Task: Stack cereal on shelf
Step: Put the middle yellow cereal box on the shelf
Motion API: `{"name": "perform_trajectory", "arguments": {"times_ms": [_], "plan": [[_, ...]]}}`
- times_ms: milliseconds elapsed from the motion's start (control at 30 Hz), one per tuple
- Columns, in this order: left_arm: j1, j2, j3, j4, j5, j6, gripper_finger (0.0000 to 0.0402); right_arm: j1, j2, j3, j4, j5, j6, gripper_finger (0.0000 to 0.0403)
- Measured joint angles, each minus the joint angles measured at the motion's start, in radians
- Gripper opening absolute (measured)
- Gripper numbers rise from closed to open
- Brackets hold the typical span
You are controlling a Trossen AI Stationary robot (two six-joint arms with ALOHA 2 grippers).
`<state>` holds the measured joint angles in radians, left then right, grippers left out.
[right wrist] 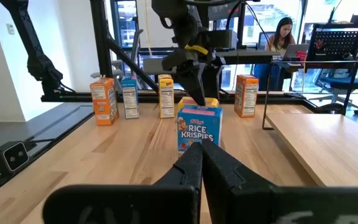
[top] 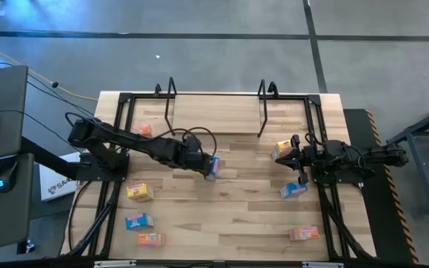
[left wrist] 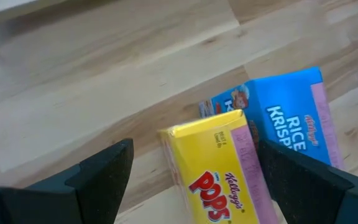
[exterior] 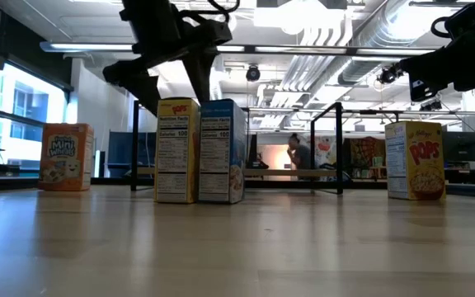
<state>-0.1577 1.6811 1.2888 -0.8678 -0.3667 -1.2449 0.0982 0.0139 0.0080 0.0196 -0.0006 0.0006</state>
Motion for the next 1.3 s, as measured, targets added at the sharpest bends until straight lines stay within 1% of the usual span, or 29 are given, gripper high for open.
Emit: {"name": "perform_trajectory", "arguments": {"times_ms": [100,367,467,700,833,933,1067,1200,1300], "plan": [[0.0,0.012,0.0,0.0,0.028,0.008,0.0337,0.0,0.0,0.0,0.0,0.0,0.0,0.0],[-0.003,0.013,-0.001,0.002,0.03,-0.027,0.0337,0.0,0.0,0.0,0.0,0.0,0.0,0.0],[-0.011,0.041,0.0,0.014,0.026,-0.044,0.0337,0.0,0.0,0.0,0.0,0.0,0.0,0.0],[-0.007,0.091,0.0,0.032,0.068,-0.033,0.0337,0.0,-0.001,0.0,0.0,0.0,0.0,0.0],[-0.006,0.088,0.0,0.036,0.062,-0.034,0.0325,0.0,-0.001,0.0,0.0,0.0,0.0,0.0],[-0.006,0.085,0.0,0.034,0.075,-0.034,0.0293,0.0,-0.001,0.0,0.0,0.0,0.0,0.0],[-0.006,0.081,0.0,0.029,0.104,-0.028,0.0217,0.0,-0.001,0.0,0.0,0.0,0.0,0.0],[-0.006,0.065,0.002,0.018,0.103,-0.006,0.0134,0.0,0.0,0.0,0.0,0.0,0.0,0.0],[0.008,0.036,0.012,-0.016,0.098,0.039,0.0097,0.0,-0.001,0.0,0.0,0.0,0.0,0.0]]}}
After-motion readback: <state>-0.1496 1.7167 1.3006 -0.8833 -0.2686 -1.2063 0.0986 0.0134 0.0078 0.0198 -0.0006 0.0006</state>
